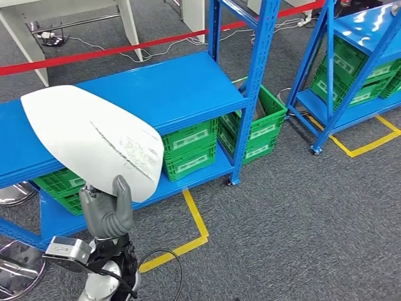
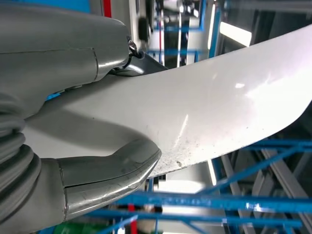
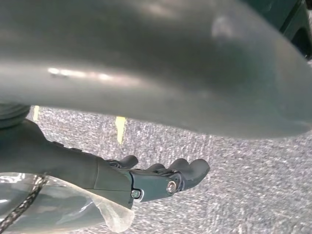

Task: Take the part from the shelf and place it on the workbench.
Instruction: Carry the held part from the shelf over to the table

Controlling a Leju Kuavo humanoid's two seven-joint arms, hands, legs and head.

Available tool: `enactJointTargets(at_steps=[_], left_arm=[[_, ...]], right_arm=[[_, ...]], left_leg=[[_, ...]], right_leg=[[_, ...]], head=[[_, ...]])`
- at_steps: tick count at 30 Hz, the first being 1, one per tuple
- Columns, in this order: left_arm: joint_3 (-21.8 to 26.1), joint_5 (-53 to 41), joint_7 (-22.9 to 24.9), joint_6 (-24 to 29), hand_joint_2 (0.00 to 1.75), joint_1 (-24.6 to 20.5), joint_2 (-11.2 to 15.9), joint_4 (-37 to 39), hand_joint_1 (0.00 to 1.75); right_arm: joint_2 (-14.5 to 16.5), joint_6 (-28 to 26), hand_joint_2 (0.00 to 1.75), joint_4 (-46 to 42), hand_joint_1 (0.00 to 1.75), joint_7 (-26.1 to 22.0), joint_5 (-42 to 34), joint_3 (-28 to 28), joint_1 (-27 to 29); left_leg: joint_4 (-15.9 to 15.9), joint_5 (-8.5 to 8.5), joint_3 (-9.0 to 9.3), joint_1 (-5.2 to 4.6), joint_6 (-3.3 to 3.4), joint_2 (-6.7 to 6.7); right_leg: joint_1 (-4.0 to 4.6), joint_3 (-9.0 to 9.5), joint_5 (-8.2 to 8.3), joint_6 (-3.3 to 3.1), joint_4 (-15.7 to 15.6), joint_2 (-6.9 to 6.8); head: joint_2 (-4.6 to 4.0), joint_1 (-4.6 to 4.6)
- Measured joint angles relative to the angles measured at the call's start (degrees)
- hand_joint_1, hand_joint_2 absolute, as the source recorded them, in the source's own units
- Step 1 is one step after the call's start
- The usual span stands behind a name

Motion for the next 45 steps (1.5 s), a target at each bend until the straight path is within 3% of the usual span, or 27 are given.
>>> enactJointTargets(at_steps=[1, 3, 4, 5, 7, 9, 10, 11, 13, 15, 16, 18, 19, 21, 23, 25, 27, 29, 30, 32, 34, 36, 38, 40, 41, 42, 45], left_arm=[[0.13, 0.09, 0.00, -0.10, 1.75, 0.17, 0.00, 0.00, 1.75], [0.35, 0.17, 0.00, -0.25, 1.75, 0.48, -0.06, 0.00, 1.75], [0.48, 0.09, 0.00, -0.38, 1.75, 0.56, -0.13, 0.00, 1.75], [0.60, -0.03, 0.00, -0.51, 1.75, 0.61, -0.22, 0.00, 1.75], [0.88, -0.28, 0.00, -0.74, 1.75, 0.84, -0.31, 0.00, 1.75], [1.14, -0.42, 0.00, -0.83, 1.75, 1.20, -0.29, 0.00, 1.75], [1.26, -0.50, 0.00, -0.85, 1.75, 1.32, -0.28, 0.00, 1.75], [1.35, -0.57, 0.00, -0.87, 1.75, 1.36, -0.28, 0.00, 1.75], [1.49, -0.70, 0.00, -0.87, 1.75, 1.37, -0.30, -0.01, 1.75], [1.60, -0.76, 0.00, -0.88, 1.75, 1.37, -0.32, -0.03, 1.75], [1.63, -0.77, 0.00, -0.90, 1.75, 1.37, -0.33, -0.04, 1.75], [1.68, -0.80, 0.00, -0.93, 1.75, 1.35, -0.33, -0.04, 1.75], [1.70, -0.80, 0.00, -0.94, 1.75, 1.34, -0.33, -0.04, 1.75], [1.74, -0.80, -0.01, -0.87, 1.75, 1.36, -0.30, -0.05, 1.75], [1.83, -0.81, -0.02, -0.69, 1.75, 1.83, -0.09, -0.22, 1.75], [2.00, -0.82, -0.02, -0.67, 1.75, 2.59, 0.28, -0.63, 1.75], [2.21, -0.90, -0.02, -0.92, 1.75, 2.97, 0.55, -1.12, 1.75], [2.36, -1.09, -0.01, -1.13, 1.75, 3.02, 0.65, -1.58, 1.75], [2.41, -1.20, 0.00, -1.17, 1.75, 3.06, 0.69, -1.79, 1.75], [2.46, -1.33, -0.01, -1.18, 1.75, 3.19, 0.73, -2.03, 1.75], [2.53, -1.35, -0.02, -1.18, 1.75, 3.22, 0.70, -2.25, 1.75], [2.58, -1.36, -0.02, -1.07, 1.75, 3.18, 0.54, -2.46, 1.75], [2.68, -1.27, -0.03, -0.66, 1.75, 3.36, 0.38, -2.58, 1.75], [2.77, -1.18, -0.03, -0.10, 1.75, 3.69, 0.33, -2.62, 1.75], [2.78, -1.17, -0.03, 0.21, 1.75, 3.80, 0.32, -2.62, 1.75], [2.78, -1.05, -0.03, 0.50, 1.75, 3.87, 0.31, -2.62, 1.75], [2.82, -0.32, -0.03, 1.00, 1.75, 3.83, 0.12, -2.56, 1.75]], right_arm=[[0.00, 0.01, 0.00, 0.00, 0.00, -0.02, 0.18, 0.02, -0.05], [-0.04, 0.08, 0.00, 0.00, 0.00, -0.05, 0.51, 0.05, 0.01], [-0.07, 0.13, 0.00, 0.00, 0.00, -0.06, 0.70, 0.07, 0.09], [-0.10, 0.18, 0.00, 0.00, 0.00, -0.04, 0.85, 0.09, 0.14], [-0.16, 0.30, 0.00, 0.00, 0.00, -0.01, 1.19, 0.12, 0.06], [-0.18, 0.46, 0.00, 0.00, 0.00, 0.01, 1.40, 0.14, 0.00], [-0.20, 0.51, 0.00, 0.00, 0.00, 0.01, 1.44, 0.15, 0.06], [-0.24, 0.56, 0.00, 0.00, 0.00, 0.02, 1.47, 0.16, 0.14], [-0.37, 0.60, 0.00, 0.00, 0.00, 0.02, 1.48, 0.16, 0.17], [-0.44, 0.61, 0.00, 0.00, 0.00, 0.01, 1.50, 0.18, -0.05], [-0.44, 0.63, 0.00, 0.00, 0.00, 0.01, 1.50, 0.19, -0.10], [-0.46, 0.67, 0.00, 0.00, 0.00, 0.02, 1.51, 0.20, 0.00], [-0.47, 0.69, 0.00, 0.00, 0.00, 0.02, 1.51, 0.20, 0.09], [-0.49, 0.69, 0.00, 0.00, 0.00, -0.09, 1.53, 0.20, 0.09], [-0.62, 0.78, 0.00, 0.00, 0.00, -0.77, 1.62, 0.24, 0.03], [-1.05, 1.12, 0.00, 0.00, 0.00, -1.76, 1.59, 0.30, 0.25], [-1.57, 1.43, 0.00, 0.00, 0.00, -2.35, 1.36, 0.33, 0.61], [-1.82, 1.49, 0.00, 0.00, 0.00, -2.69, 1.20, 0.34, 0.73], [-1.86, 1.49, 0.00, -0.01, 0.00, -2.81, 1.18, 0.36, 0.68], [-1.88, 1.47, 0.00, -0.02, 0.00, -2.92, 1.16, 0.39, 0.65], [-1.94, 1.44, 0.00, -0.02, 0.00, -2.92, 1.16, 0.42, 0.86], [-2.03, 1.58, 0.00, -0.02, 0.00, -2.74, 1.15, 0.42, 1.01], [-2.08, 2.03, 0.00, -0.01, 0.00, -2.15, 1.14, 0.42, 0.87], [-2.09, 2.45, 0.00, -0.02, 0.00, -1.25, 1.22, 0.42, 0.82], [-2.12, 2.49, 0.00, -0.02, 0.00, -0.86, 1.28, 0.42, 0.93], [-2.17, 2.43, 0.00, -0.02, 0.00, -0.51, 1.33, 0.42, 1.05], [-2.34, 1.77, 0.00, -0.02, 0.00, -0.03, 0.83, 0.42, 1.00]], left_leg=[[-1.01, 0.05, 0.25, -0.01, 0.14, -0.66], [-1.35, 0.38, 0.01, -0.03, 0.51, 0.24], [-1.54, 0.66, -0.05, 0.06, 0.83, 0.96], [-1.75, 0.94, -0.12, 0.19, 1.15, 1.70], [-1.91, 1.26, -0.44, 0.25, 1.54, 3.39], [-1.86, 1.35, -0.79, 0.15, 1.62, 5.18], [-1.84, 1.39, -0.89, 0.12, 1.61, 6.04], [-1.83, 1.41, -0.93, 0.12, 1.57, 6.82], [-1.78, 1.36, -0.86, 0.08, 1.33, 8.16], [-1.62, 1.21, -0.85, -0.24, 0.80, 9.14], [-1.55, 1.17, -0.84, -0.40, 0.52, 9.57], [-1.48, 1.07, -0.76, -0.41, -0.02, 10.27], [-1.17, 0.68, -0.81, -0.28, -0.37, 9.77], [2.17, -1.86, -2.03, 0.01, -0.97, 7.16], [9.82, -5.96, -5.19, 0.10, -1.12, 4.85], [15.44, -7.63, -7.64, 0.09, -1.00, 4.34], [12.63, -4.76, -6.43, 0.09, -0.65, 3.96], [4.72, -0.58, -3.08, 0.20, -0.13, 1.46], [1.63, 0.53, -1.84, 0.28, 0.04, 0.05], [-0.51, 0.73, -1.24, 0.29, 0.20, -1.40], [-0.94, 0.99, -1.22, 0.26, 0.51, -0.11], [-1.51, 1.41, -1.05, 0.45, 1.02, 1.55], [-1.74, 1.55, -1.07, 0.48, 1.23, 3.35], [-1.73, 1.53, -1.18, 0.43, 1.26, 5.22], [-1.73, 1.51, -1.20, 0.43, 1.24, 6.06], [-1.72, 1.48, -1.19, 0.43, 1.20, 6.79], [-1.57, 1.15, -0.98, 0.19, 0.63, 8.53]], right_leg=[[-0.09, -0.41, 0.27, 0.38, 0.07, 0.57], [-0.25, -1.23, 0.80, 1.23, 0.04, 1.69], [-0.20, -1.72, 0.52, 1.53, 0.42, 1.30], [-0.12, -2.55, -0.41, 1.79, 1.71, 0.24], [-0.03, -5.50, -4.15, 2.24, 7.96, -2.97], [-0.25, -8.40, -7.29, 2.69, 15.11, -4.48], [-0.37, -8.56, -7.48, 2.84, 16.33, -4.77], [-0.48, -7.42, -6.63, 2.91, 15.09, -5.06], [-0.53, -2.37, -3.74, 2.87, 7.18, -6.91], [-0.31, 1.54, -2.34, 2.23, 0.79, -8.76], [-0.16, 2.11, -2.39, 1.84, -0.25, -9.05], [-0.07, 2.00, -2.17, 1.01, -0.32, -7.93], [-0.12, 1.90, -2.02, 0.67, -0.35, -7.41], [-0.31, 1.74, -1.67, 0.00, -0.45, -6.31], [-0.29, 1.49, -1.47, -0.38, -0.43, -5.00], [-0.19, 1.34, -1.36, -0.52, -0.39, -3.42], [-0.13, 1.37, -1.30, -0.50, -0.28, -1.83], [-0.05, 1.27, -1.22, -0.29, -0.06, -0.38], [-0.07, 1.00, -1.12, -0.05, 0.09, 0.33], [-0.28, 0.25, -0.78, 0.66, 0.24, 1.62], [-0.52, -0.38, -0.52, 1.38, 0.25, 2.20], [-0.29, -1.81, -1.98, 1.90, 2.42, -0.55], [-0.13, -5.06, -5.59, 2.29, 9.03, -3.94], [-0.29, -8.12, -8.19, 2.61, 15.84, -4.73], [-0.39, -8.31, -8.08, 2.71, 16.66, -4.87], [-0.46, -7.21, -6.96, 2.75, 15.08, -5.12], [-0.35, -0.21, -2.90, 2.43, 3.39, -8.00]], head=[[0.00, -0.01], [0.00, -0.05], [0.00, 0.04], [0.00, 0.32], [0.00, 0.83], [0.00, 0.98], [0.00, 0.98], [0.00, 0.99], [0.00, 1.00], [0.00, 0.95], [0.00, 0.90], [0.00, 0.84], [0.00, 0.80], [0.00, 0.67], [0.00, 0.58], [0.00, 0.58], [0.00, 0.60], [0.00, 0.64], [0.00, 0.63], [0.00, 0.67], [0.00, 0.67], [0.00, 1.02], [0.00, 1.39], [0.00, 1.42], [0.00, 1.43], [0.00, 1.44], [0.00, 1.42]])
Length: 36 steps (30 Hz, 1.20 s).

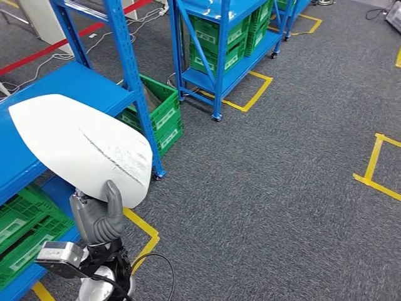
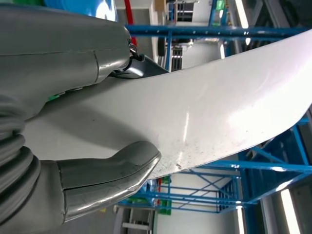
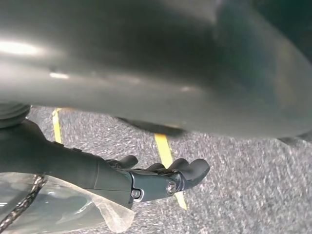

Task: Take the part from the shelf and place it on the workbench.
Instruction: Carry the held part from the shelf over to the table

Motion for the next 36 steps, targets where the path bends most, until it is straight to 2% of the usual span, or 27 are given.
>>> enactJointTargets(at_steps=[1, 2, 4, 6, 8, 9, 10, 11, 12, 13, 15, 17, 19, 20, 22, 23, 24, 25, 26, 27, 28, 30, 31, 32, 34, 35, 36], left_arm=[[0.02, 0.14, 0.00, -0.07, 1.75, -0.12, -0.09, 0.10, 1.75], [0.03, 0.20, 0.01, -0.19, 1.75, -0.35, -0.19, 0.27, 1.75], [0.01, 0.35, 0.01, -0.53, 1.75, -1.06, -0.52, 0.75, 1.75], [0.03, 0.61, 0.01, -0.90, 1.75, -1.76, -0.83, 1.26, 1.75], [0.10, 0.69, 0.01, -1.16, 1.75, -2.03, -0.91, 1.73, 1.75], [0.13, 0.68, 0.01, -1.22, 1.75, -2.04, -0.91, 1.96, 1.75], [0.15, 0.68, 0.01, -1.30, 1.75, -2.04, -0.91, 2.16, 1.75], [0.16, 0.67, 0.01, -1.40, 1.75, -2.04, -0.91, 2.33, 1.75], [0.17, 0.67, 0.01, -1.56, 1.75, -2.05, -0.91, 2.45, 1.75], [0.16, 0.63, 0.01, -1.77, 1.75, -2.08, -0.92, 2.56, 1.75], [0.10, 0.50, 0.01, -2.10, 1.75, -2.27, -0.97, 2.77, 1.75], [0.01, 0.27, 0.01, -2.22, 1.75, -2.58, -1.07, 3.02, 1.75], [-0.10, 0.07, 0.01, -2.22, 1.75, -2.89, -1.24, 3.28, 1.75], [-0.16, 0.02, 0.01, -2.22, 1.75, -3.02, -1.33, 3.41, 1.75], [-0.24, -0.13, -0.01, -2.21, 1.75, -3.24, -1.43, 3.60, 1.75], [-0.24, -0.18, -0.01, -2.19, 1.75, -3.29, -1.43, 3.73, 1.75], [-0.23, -0.22, -0.02, -2.16, 1.75, -3.33, -1.43, 3.85, 1.75], [-0.21, -0.23, -0.02, -2.10, 1.75, -3.33, -1.42, 4.01, 1.75], [-0.20, -0.24, -0.01, -2.05, 1.75, -3.34, -1.41, 4.18, 1.75], [-0.20, -0.24, -0.01, -2.00, 1.75, -3.37, -1.41, 4.32, 1.75], [-0.20, -0.25, -0.01, -1.97, 1.75, -3.39, -1.41, 4.42, 1.75], [-0.19, -0.26, -0.01, -1.96, 1.75, -3.48, -1.41, 4.52, 1.75], [-0.18, -0.28, -0.01, -1.96, 1.75, -3.53, -1.40, 4.53, 1.75], [-0.18, -0.31, 0.00, -1.96, 1.75, -3.59, -1.40, 4.54, 1.75], [-0.20, -0.38, 0.01, -1.96, 1.75, -3.68, -1.39, 4.56, 1.75], [-0.21, -0.39, 0.01, -1.94, 1.75, -3.72, -1.39, 4.57, 1.75], [-0.21, -0.40, 0.00, -1.92, 1.75, -3.75, -1.38, 4.57, 1.75]], right_arm=[[-0.02, -0.21, 0.00, 0.00, 0.00, 0.04, -0.40, -0.02, -0.13], [-0.03, -0.36, 0.00, 0.00, 0.00, 0.04, -0.82, -0.07, -0.23], [-0.03, -0.49, 0.00, 0.00, 0.00, -0.03, -1.62, -0.32, -0.21], [0.00, -0.66, 0.00, 0.00, 0.00, 0.11, -2.24, -0.64, -0.14], [0.12, -0.78, 0.00, 0.00, 0.00, 0.33, -2.71, -0.85, -0.17], [0.19, -0.78, 0.00, 0.00, 0.00, 0.38, -2.89, -0.95, -0.19], [0.25, -0.75, 0.00, 0.00, 0.00, 0.37, -3.05, -1.07, -0.17], [0.28, -0.69, 0.00, 0.00, 0.00, 0.30, -3.20, -1.23, -0.12], [0.28, -0.63, 0.00, 0.00, 0.00, 0.19, -3.34, -1.44, -0.07], [0.32, -0.54, 0.00, 0.00, 0.00, 0.08, -3.50, -1.66, -0.04], [0.53, -0.38, 0.00, 0.00, 0.00, -0.13, -3.74, -1.97, -0.08], [0.84, -0.23, 0.00, 0.00, 0.00, -0.29, -3.85, -2.19, -0.20], [0.99, -0.02, 0.00, 0.00, 0.00, -0.34, -3.86, -2.32, -0.18], [1.01, 0.09, 0.00, 0.00, 0.00, -0.27, -3.86, -2.34, -0.10], [0.99, 0.30, 0.00, 0.00, 0.00, 0.03, -3.84, -2.38, -0.06], [0.98, 0.35, 0.00, 0.00, 0.00, 0.13, -3.78, -2.39, -0.12], [0.98, 0.40, 0.00, 0.00, 0.00, 0.18, -3.69, -2.40, -0.20], [0.98, 0.41, 0.00, 0.00, 0.00, 0.13, -3.58, -2.40, -0.25], [0.98, 0.41, 0.00, 0.00, 0.00, 0.10, -3.48, -2.40, -0.21], [0.97, 0.41, 0.00, 0.00, 0.00, 0.08, -3.42, -2.40, -0.15], [0.96, 0.42, 0.00, 0.00, 0.00, 0.07, -3.39, -2.41, -0.10], [0.96, 0.43, 0.00, 0.00, 0.00, 0.05, -3.35, -2.42, -0.17], [0.98, 0.43, 0.00, 0.00, 0.00, 0.04, -3.33, -2.43, -0.24], [1.00, 0.44, 0.00, 0.00, 0.00, 0.04, -3.32, -2.43, -0.29], [1.02, 0.45, 0.00, 0.00, 0.00, 0.02, -3.28, -2.44, -0.28], [1.02, 0.45, 0.00, -0.01, 0.00, -0.03, -3.21, -2.45, -0.24], [1.01, 0.45, 0.00, -0.01, 0.00, -0.13, -3.10, -2.45, -0.21]], left_leg=[[0.10, -0.10, 0.03, -0.17, -0.30, 0.46], [0.19, -0.14, 0.04, -0.33, -0.60, 0.89], [0.31, -0.26, 0.04, -0.28, -1.17, 1.51], [2.18, -1.87, -0.57, 0.01, -1.74, -0.30], [8.62, -5.54, -3.21, 0.18, -1.99, -3.10], [12.72, -7.31, -5.05, 0.19, -1.93, -3.75], [15.96, -8.29, -6.58, 0.15, -1.81, -4.03], [17.37, -8.13, -7.35, 0.08, -1.58, -4.17], [16.58, -6.87, -7.16, -0.03, -1.24, -4.33], [13.69, -4.72, -5.99, -0.21, -0.80, -4.75], [5.96, -0.63, -2.80, -0.54, 0.31, -7.32], [1.57, 0.52, -1.02, -0.74, 0.98, -9.31], [0.52, 0.36, -0.71, -0.74, 1.05, -8.67], [0.03, 0.57, -0.54, -0.61, 1.02, -7.98], [-1.00, 1.05, -0.09, -0.32, 1.04, -6.37], [-1.18, 1.13, 0.03, -0.30, 1.07, -5.48], [-1.22, 1.11, 0.02, -0.32, 1.11, -4.61], [-1.20, 1.05, 0.00, -0.33, 1.08, -3.68], [-1.18, 0.97, 0.01, -0.31, 1.01, -2.81], [-1.14, 0.85, 0.03, -0.25, 0.88, -1.99], [-1.05, 0.69, 0.09, -0.13, 0.66, -1.24], [-0.60, 0.17, 0.17, -0.04, -0.06, -0.02], [-0.33, -0.11, 0.18, -0.10, -0.45, 0.40], [-0.12, -0.31, 0.23, -0.21, -0.79, 0.75], [0.00, -0.48, 0.42, -0.23, -1.25, 1.44], [0.14, -0.75, 0.53, -0.06, -1.54, 1.30], [0.94, -1.53, 0.31, 0.13, -1.79, 0.46]], right_leg=[[0.13, 1.40, 0.44, -0.35, -2.38, -0.73], [0.31, 1.86, 0.41, -0.75, -3.30, -0.96], [0.41, 1.71, 0.66, -1.62, -3.32, 0.17], [0.31, 1.62, 0.94, -2.35, -3.40, 1.29], [0.34, 1.57, 1.11, -2.93, -3.46, 2.59], [0.47, 1.54, 1.16, -3.12, -3.45, 3.33], [0.63, 1.52, 1.19, -3.24, -3.44, 4.12], [0.79, 1.53, 1.22, -3.31, -3.43, 4.95], [0.93, 1.57, 1.25, -3.35, -3.42, 5.79], [1.02, 1.65, 1.28, -3.37, -3.41, 6.65], [1.09, 1.68, 1.34, -3.31, -3.33, 8.13], [0.90, 1.20, 1.52, -2.94, -3.21, 9.29], [0.72, 0.57, 1.83, -2.29, -3.30, 10.37], [0.76, 0.23, 1.74, -2.03, -3.14, 10.04], [0.93, -1.60, -0.14, -1.51, -0.21, 7.35], [0.87, -3.29, -1.86, -1.22, 3.03, 5.52], [0.72, -5.29, -3.62, -0.86, 6.87, 4.34], [0.49, -7.03, -4.81, -0.51, 10.23, 3.74], [0.22, -7.95, -5.05, -0.18, 12.02, 3.42], [-0.07, -7.65, -4.21, 0.14, 11.50, 3.13], [-0.35, -6.10, -2.51, 0.45, 8.70, 2.64], [-0.65, -1.55, 0.51, 0.89, 0.76, 0.57], [-0.63, 0.04, 1.20, 0.70, -1.87, -0.13], [-0.52, 0.76, 1.28, 0.32, -3.04, -0.49], [-0.28, 0.70, 1.21, -0.78, -2.97, 0.48], [-0.26, 0.65, 1.25, -1.23, -2.94, 1.00], [-0.28, 0.65, 1.30, -1.61, -2.95, 1.58]], head=[[0.00, -0.08], [0.00, -0.15], [0.00, -0.25], [0.00, -0.37], [0.00, -0.54], [0.00, -0.56], [0.00, -0.55], [0.00, -0.55], [0.00, -0.54], [0.00, -0.54], [0.00, -0.48], [0.00, -0.63], [0.00, -0.87], [0.00, -0.90], [0.00, -0.66], [0.00, -0.57], [0.00, -0.48], [0.00, -0.49], [0.00, -0.50], [0.00, -0.49], [0.00, -0.48], [0.00, -0.46], [0.00, -0.54], [0.00, -0.64], [0.00, -0.80], [0.00, -0.82], [0.00, -0.85]])
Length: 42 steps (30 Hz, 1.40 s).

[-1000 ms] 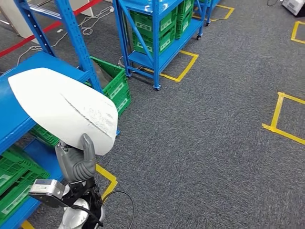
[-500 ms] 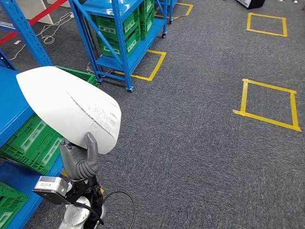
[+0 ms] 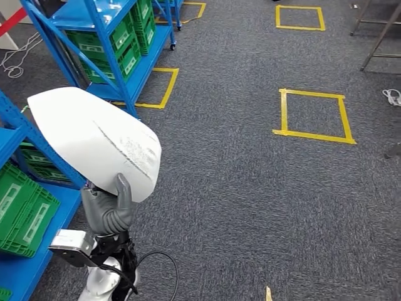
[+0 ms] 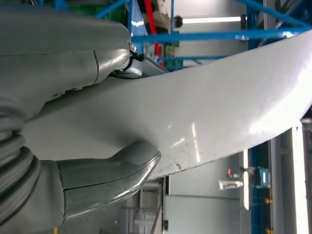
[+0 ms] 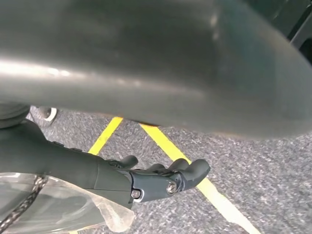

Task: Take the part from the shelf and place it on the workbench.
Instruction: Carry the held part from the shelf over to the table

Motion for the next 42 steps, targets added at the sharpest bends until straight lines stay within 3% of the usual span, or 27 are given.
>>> enactJointTargets(at_steps=[2, 4, 5, 6, 8, 10, 12, 14, 16, 18, 20, 21, 22, 24, 25, 27, 29, 30, 32, 34, 35, 36, 37, 38, 40, 42], left_arm=[[0.02, 0.02, 0.00, 0.03, 1.75, -0.02, 0.05, 0.04, 1.75], [0.03, 0.20, 0.01, 0.00, 1.75, 0.00, 0.12, 0.20, 1.75], [0.05, 0.33, 0.01, -0.02, 1.75, 0.01, 0.14, 0.31, 1.75], [0.07, 0.44, 0.01, -0.04, 1.75, 0.00, 0.14, 0.40, 1.75], [0.10, 0.52, 0.01, -0.05, 1.75, -0.05, 0.14, 0.50, 1.75], [0.11, 0.51, 0.01, -0.05, 1.75, -0.15, 0.13, 0.51, 1.75], [0.12, 0.51, 0.01, -0.06, 1.75, -0.22, 0.10, 0.55, 1.75], [0.13, 0.50, 0.01, -0.06, 1.75, -0.32, -0.03, 0.60, 1.75], [0.11, 0.49, 0.00, -0.07, 1.75, -0.46, -0.16, 0.63, 1.75], [0.15, 0.50, -0.01, -0.07, 1.75, -0.50, -0.18, 0.73, 1.75], [0.20, 0.51, -0.02, -0.06, 1.75, -0.48, -0.17, 0.86, 1.75], [0.20, 0.50, -0.02, -0.06, 1.75, -0.49, -0.16, 0.93, 1.75], [0.19, 0.50, -0.02, -0.06, 1.75, -0.49, -0.16, 0.97, 1.75], [0.19, 0.51, -0.02, -0.06, 1.75, -0.53, -0.16, 1.03, 1.75], [0.19, 0.51, -0.01, -0.06, 1.75, -0.55, -0.16, 1.04, 1.75], [0.19, 0.48, 0.00, -0.07, 1.75, -0.60, -0.15, 1.05, 1.75], [0.15, 0.44, 0.01, -0.08, 1.75, -0.66, -0.14, 1.06, 1.75], [0.14, 0.45, 0.01, -0.14, 1.75, -0.69, -0.14, 1.07, 1.75], [0.14, 0.62, -0.01, -0.44, 1.75, -0.74, -0.09, 1.06, 1.75], [0.15, 0.98, -0.01, -0.87, 1.75, -0.62, 0.03, 1.05, 1.75], [0.16, 1.26, -0.01, -1.02, 1.75, -0.49, 0.11, 1.05, 1.75], [0.16, 1.51, -0.01, -1.15, 1.75, -0.33, 0.16, 1.05, 1.75], [0.16, 1.74, -0.02, -1.24, 1.75, -0.19, 0.20, 1.05, 1.75], [0.16, 1.97, -0.01, -1.36, 1.75, -0.10, 0.21, 1.05, 1.75], [0.14, 2.21, 0.02, -1.94, 1.75, -0.06, 0.23, 1.06, 1.75], [0.03, 2.30, 0.08, -2.72, 1.75, -0.10, 0.27, 1.12, 1.75]], right_arm=[[-0.01, 0.03, 0.00, -0.01, 0.00, -0.26, 0.28, -0.01, -0.04], [-0.02, 0.09, 0.00, -0.01, 0.00, -0.25, 0.44, -0.01, -0.15], [-0.04, 0.12, 0.00, -0.01, 0.00, -0.04, 0.49, -0.01, -0.15], [-0.07, 0.13, 0.00, -0.01, 0.00, 0.16, 0.52, -0.01, -0.12], [-0.11, 0.14, 0.00, -0.01, 0.00, 0.41, 0.58, -0.02, -0.08], [-0.07, 0.16, 0.00, 0.00, 0.00, 0.37, 0.59, -0.03, -0.12], [-0.03, 0.21, 0.00, 0.01, 0.00, 0.34, 0.61, -0.02, -0.18], [-0.04, 0.24, 0.00, 0.01, 0.00, 0.36, 0.62, -0.01, -0.09], [-0.09, 0.20, 0.00, 0.01, 0.00, 0.43, 0.61, -0.01, -0.03], [-0.13, 0.16, 0.00, 0.00, 0.00, 0.47, 0.60, -0.01, -0.21], [-0.14, 0.17, 0.00, -0.01, 0.00, 0.47, 0.60, -0.01, -0.32], [-0.16, 0.17, 0.00, -0.01, 0.00, 0.47, 0.60, -0.02, -0.28], [-0.19, 0.17, 0.00, -0.01, 0.00, 0.47, 0.60, -0.02, -0.20], [-0.26, 0.16, 0.00, -0.01, 0.00, 0.47, 0.61, -0.02, -0.13], [-0.27, 0.17, 0.00, -0.01, 0.00, 0.45, 0.61, -0.02, -0.18], [-0.27, 0.26, 0.00, -0.01, 0.00, 0.30, 0.70, -0.02, -0.31], [-0.30, 0.55, 0.00, -0.01, 0.00, -0.05, 1.01, -0.02, -0.31], [-0.32, 0.73, 0.00, -0.02, 0.00, -0.31, 1.19, -0.02, -0.28], [-0.40, 0.94, 0.00, -0.03, 0.00, -0.72, 1.49, -0.03, -0.28], [-0.45, 0.98, 0.00, -0.03, 0.00, -0.83, 1.60, -0.03, -0.39], [-0.48, 0.96, 0.00, -0.03, 0.00, -0.80, 1.61, -0.03, -0.43], [-0.51, 0.93, 0.00, -0.03, 0.00, -0.78, 1.62, -0.03, -0.41], [-0.56, 0.88, 0.00, -0.03, 0.00, -0.77, 1.63, -0.03, -0.37], [-0.60, 0.84, 0.00, -0.03, 0.00, -0.75, 1.63, -0.03, -0.32], [-0.62, 0.80, 0.00, -0.02, 0.00, -0.67, 1.63, -0.03, -0.32], [-0.61, 0.87, 0.00, -0.01, 0.00, -0.38, 1.66, -0.03, -0.38]], left_leg=[[5.18, -3.30, -2.11, 0.24, -0.28, -2.74], [13.51, -6.84, -6.00, 0.15, -0.04, -4.33], [16.27, -7.37, -7.44, 0.05, 0.24, -4.56], [16.77, -6.64, -7.92, -0.09, 0.65, -4.72], [11.17, -2.34, -5.87, -0.55, 1.67, -5.77], [3.64, 1.25, -2.79, -0.90, 2.59, -8.96], [0.52, 1.87, -1.66, -1.05, 2.87, -10.87], [-0.36, 2.02, -1.48, -0.99, 2.82, -9.75], [-1.35, 2.49, -1.06, -0.76, 2.91, -8.11], [-1.78, 2.65, -0.83, -0.73, 3.01, -6.20], [-1.73, 2.54, -0.90, -0.76, 3.00, -4.21], [-1.71, 2.46, -0.91, -0.74, 2.92, -3.27], [-1.66, 2.35, -0.90, -0.66, 2.77, -2.41], [-1.32, 1.96, -0.82, -0.53, 2.21, -0.98], [-0.98, 1.66, -0.80, -0.63, 1.84, -0.42], [-0.49, 1.22, -0.73, -0.94, 1.29, 0.43], [-0.27, 0.94, -0.58, -0.92, 0.96, 1.14], [0.16, 0.45, -0.57, -0.73, 0.73, 0.63], [3.79, -2.12, -1.88, -0.33, 0.25, -1.84], [11.45, -5.79, -5.27, -0.19, 0.13, -4.06], [14.92, -6.91, -6.97, -0.20, 0.20, -4.43], [16.60, -6.88, -7.92, -0.22, 0.38, -4.60], [16.04, -5.71, -7.90, -0.26, 0.67, -4.80], [13.24, -3.60, -6.85, -0.33, 1.06, -5.19], [5.32, 0.47, -3.63, -0.48, 1.93, -7.79], [0.86, 1.80, -1.83, -0.65, 2.43, -10.01]], right_leg=[[-0.02, 0.05, 0.14, -0.62, -0.06, 1.21], [0.26, 0.03, 0.19, -0.93, -0.05, 2.62], [0.46, 0.04, 0.21, -1.03, -0.05, 3.44], [0.64, 0.08, 0.23, -1.09, -0.04, 4.29], [0.84, 0.22, 0.28, -1.18, -0.03, 6.04], [0.79, 0.11, 0.39, -1.09, 0.04, 7.50], [0.51, -0.46, 0.65, -0.65, 0.08, 8.73], [0.31, -1.10, 0.90, -0.04, 0.02, 9.63], [0.54, -2.26, -0.24, 0.41, 1.55, 7.35], [0.67, -5.24, -3.56, 0.84, 7.37, 3.62], [0.43, -8.56, -6.23, 1.39, 14.16, 2.10], [0.27, -9.02, -6.15, 1.65, 15.28, 1.76], [0.09, -8.17, -5.02, 1.90, 13.95, 1.39], [-0.16, -3.80, -1.84, 2.37, 6.40, -0.56], [-0.22, -1.72, -0.80, 2.25, 2.95, -1.64], [-0.14, 0.01, -0.48, 1.52, 0.23, -2.61], [-0.10, 0.00, -0.35, 0.61, 0.44, -1.36], [-0.12, -0.02, -0.29, 0.31, 0.45, -0.77], [-0.21, 0.04, -0.14, -0.32, 0.40, 0.48], [-0.09, 0.00, -0.06, -0.72, 0.40, 1.84], [0.01, -0.02, -0.02, -0.84, 0.41, 2.63], [0.13, -0.02, 0.01, -0.91, 0.41, 3.48], [0.23, 0.00, 0.04, -0.94, 0.41, 4.34], [0.29, 0.02, 0.08, -0.95, 0.41, 5.18], [0.25, -0.08, 0.24, -0.83, 0.42, 6.64], [-0.05, -0.52, 0.53, -0.34, 0.41, 7.86]], head=[[0.00, -0.15], [0.00, -0.20], [0.00, -0.21], [0.00, -0.19], [0.00, -0.18], [0.00, -0.13], [0.00, -0.24], [0.00, -0.37], [0.00, -0.25], [0.00, -0.14], [0.00, -0.10], [0.00, -0.11], [0.00, -0.09], [0.00, -0.07], [0.00, -0.05], [0.00, -0.19], [0.00, -0.40], [0.00, -0.44], [0.00, -0.49], [0.00, -0.51], [0.00, -0.53], [0.00, -0.53], [0.00, -0.52], [0.00, -0.52], [0.00, -0.46], [0.00, -0.55]])
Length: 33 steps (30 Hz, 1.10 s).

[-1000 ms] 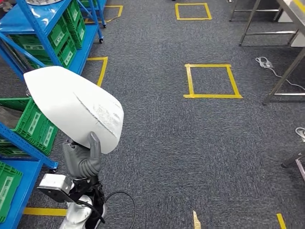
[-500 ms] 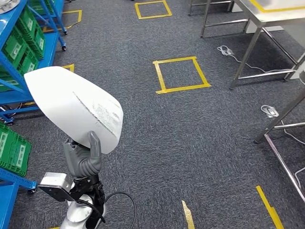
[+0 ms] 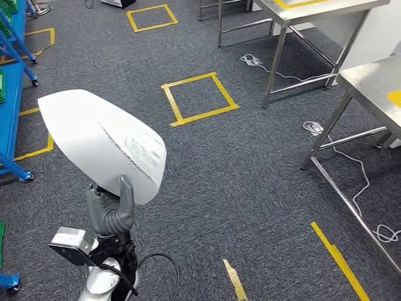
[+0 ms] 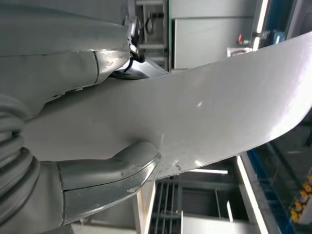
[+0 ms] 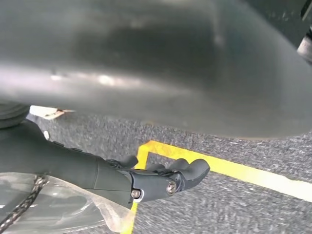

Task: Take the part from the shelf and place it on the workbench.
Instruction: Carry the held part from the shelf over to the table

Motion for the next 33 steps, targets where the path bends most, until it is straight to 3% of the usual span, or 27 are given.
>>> enactJointTargets(at_steps=[2, 3, 5, 7, 9, 10, 11, 13, 15, 16, 18, 20, 22, 23, 24, 25, 27, 29, 31, 33], left_arm=[[-0.22, 0.01, 0.08, -0.50, 1.75, -0.08, -0.03, 0.14, 1.75], [-0.34, 0.02, 0.12, -0.62, 1.75, -0.16, -0.06, 0.21, 1.75], [-0.51, 0.07, 0.13, -0.74, 1.75, -0.29, -0.11, 0.29, 1.75], [-0.52, 0.17, 0.14, -0.77, 1.75, -0.23, -0.09, 0.46, 1.75], [-0.46, 0.26, 0.14, -0.79, 1.75, -0.12, -0.05, 0.67, 1.75], [-0.46, 0.32, 0.14, -0.81, 1.75, -0.11, -0.04, 0.74, 1.75], [-0.46, 0.37, 0.14, -0.82, 1.75, -0.12, -0.03, 0.79, 1.75], [-0.45, 0.46, 0.14, -0.86, 1.75, -0.14, -0.04, 0.82, 1.75], [-0.43, 0.45, 0.14, -0.93, 1.75, -0.19, -0.02, 0.82, 1.75], [-0.43, 0.44, 0.14, -0.96, 1.75, -0.21, 0.00, 0.82, 1.75], [-0.43, 0.43, 0.14, -0.99, 1.75, -0.30, 0.02, 0.84, 1.75], [-0.44, 0.34, 0.12, -1.00, 1.75, -0.41, 0.05, 0.85, 1.75], [-0.43, 0.20, 0.09, -1.00, 1.75, -0.43, 0.16, 0.89, 1.75], [-0.43, 0.13, 0.08, -1.00, 1.75, -0.41, 0.25, 0.94, 1.75], [-0.42, 0.08, 0.08, -1.00, 1.75, -0.40, 0.33, 1.01, 1.75], [-0.40, 0.03, 0.08, -1.00, 1.75, -0.40, 0.38, 1.06, 1.75], [-0.39, 0.03, 0.08, -1.04, 1.75, -0.44, 0.41, 1.11, 1.75], [-0.37, 0.15, 0.08, -1.15, 1.75, -0.45, 0.40, 1.11, 1.75], [-0.34, 0.44, 0.08, -1.30, 1.75, -0.44, 0.38, 1.11, 1.75], [-0.33, 0.63, 0.08, -1.38, 1.75, -0.48, 0.24, 1.10, 1.75]], right_arm=[[0.00, 0.06, 0.00, 0.00, 0.00, 0.43, 0.09, 0.00, 0.03], [-0.02, 0.04, 0.00, -0.01, 0.00, 0.58, 0.15, 0.00, 0.10], [-0.10, -0.03, 0.00, -0.01, 0.00, 0.68, 0.33, 0.01, 0.15], [-0.20, -0.09, 0.00, -0.02, 0.00, 0.67, 0.55, 0.02, -0.01], [-0.30, -0.10, 0.00, -0.02, 0.00, 0.69, 0.70, 0.02, -0.07], [-0.37, -0.10, 0.00, -0.02, 0.00, 0.73, 0.75, 0.02, -0.02], [-0.46, -0.11, 0.00, -0.02, 0.00, 0.79, 0.81, 0.02, 0.04], [-0.63, -0.14, 0.00, -0.03, 0.00, 0.86, 0.91, 0.04, 0.01], [-0.69, -0.23, 0.00, -0.04, 0.00, 0.86, 1.01, 0.08, -0.19], [-0.69, -0.27, 0.00, -0.04, 0.00, 0.85, 1.06, 0.10, -0.25], [-0.69, -0.34, 0.00, -0.04, 0.00, 0.86, 1.18, 0.11, -0.23], [-0.69, -0.37, 0.00, -0.04, 0.00, 0.92, 1.31, 0.13, -0.24], [-0.69, -0.40, 0.00, -0.04, 0.00, 0.96, 1.44, 0.16, -0.38], [-0.69, -0.42, 0.00, -0.04, 0.00, 0.96, 1.50, 0.19, -0.42], [-0.70, -0.43, 0.00, -0.04, 0.00, 0.97, 1.55, 0.21, -0.40], [-0.70, -0.46, 0.00, -0.04, 0.00, 0.97, 1.57, 0.22, -0.34], [-0.70, -0.51, 0.00, -0.04, 0.00, 0.98, 1.63, 0.22, -0.27], [-0.62, -0.54, 0.00, -0.03, 0.00, 0.98, 1.67, 0.22, -0.28], [-0.54, -0.62, 0.00, -0.02, 0.00, 0.96, 1.67, 0.22, -0.29], [-0.55, -0.68, 0.00, -0.02, 0.00, 0.93, 1.67, 0.22, -0.15]], left_leg=[[-0.77, 0.00, 0.22, -0.11, 0.11, 0.48], [-1.25, 0.25, 0.37, -0.02, 0.14, 1.22], [-2.39, 0.83, 0.75, 0.27, 0.39, 2.86], [-2.75, 1.01, 0.81, 0.33, 0.61, 4.64], [-2.70, 0.94, 0.75, 0.30, 0.59, 6.51], [-2.67, 0.88, 0.74, 0.31, 0.51, 7.35], [-2.58, 0.78, 0.74, 0.35, 0.37, 8.10], [-2.14, 0.37, 0.76, 0.28, -0.21, 9.31], [-1.60, -0.07, 0.79, -0.01, -0.87, 10.21], [-1.48, -0.19, 0.83, -0.14, -1.13, 10.62], [-1.29, -0.49, 1.00, 0.05, -1.64, 11.13], [0.98, -2.41, 0.30, 0.44, -2.24, 9.11], [7.68, -6.17, -2.45, 0.65, -2.55, 6.35], [11.64, -7.78, -4.23, 0.65, -2.56, 5.80], [14.55, -8.54, -5.63, 0.64, -2.49, 5.54], [15.47, -8.10, -6.22, 0.63, -2.30, 5.41], [10.78, -4.24, -4.52, 0.53, -1.57, 4.64], [3.36, -0.51, -1.51, 0.43, -0.57, 1.81], [-0.08, 0.30, -0.12, 0.27, 0.05, 0.04], [-0.85, 0.27, 0.13, 0.31, 0.19, 1.03]], right_leg=[[-0.25, -0.49, 0.40, 0.78, -0.29, 1.22], [-0.25, -0.79, 0.39, 1.06, -0.27, 1.00], [0.06, -2.33, -1.20, 1.44, 1.99, -1.76], [0.15, -5.60, -4.74, 1.75, 8.64, -5.15], [-0.02, -8.30, -6.74, 2.26, 14.53, -6.06], [-0.13, -8.21, -6.27, 2.49, 14.71, -6.29], [-0.24, -6.84, -4.83, 2.68, 12.50, -6.67], [-0.21, -2.10, -1.75, 2.77, 4.52, -8.89], [-0.04, 0.79, -0.68, 2.06, -0.24, -10.52], [0.11, 0.95, -0.89, 1.55, -0.54, -10.50], [0.08, 0.83, -0.70, 0.65, -0.49, -9.22], [-0.05, 0.81, -0.47, -0.04, -0.57, -7.99], [-0.07, 0.78, -0.32, -0.44, -0.57, -6.61], [-0.01, 0.77, -0.27, -0.55, -0.56, -5.83], [0.07, 0.77, -0.25, -0.59, -0.53, -5.00], [0.15, 0.79, -0.24, -0.61, -0.51, -4.13], [0.28, 0.85, -0.23, -0.60, -0.46, -2.40], [0.23, 0.77, -0.15, -0.44, -0.42, -0.87], [-0.04, 0.34, 0.06, 0.09, -0.40, 0.36], [-0.18, -0.16, 0.30, 0.83, -0.57, 1.32]], head=[[0.00, -0.14], [0.00, -0.14], [0.00, 0.21], [0.00, 0.51], [0.00, 0.53], [0.00, 0.55], [0.00, 0.55], [0.00, 0.59], [0.00, 0.44], [0.00, 0.36], [0.00, 0.17], [0.00, 0.08], [0.00, -0.02], [0.00, -0.02], [0.00, -0.02], [0.00, -0.02], [0.00, -0.01], [0.00, 0.03], [0.00, -0.07], [0.00, -0.18]])
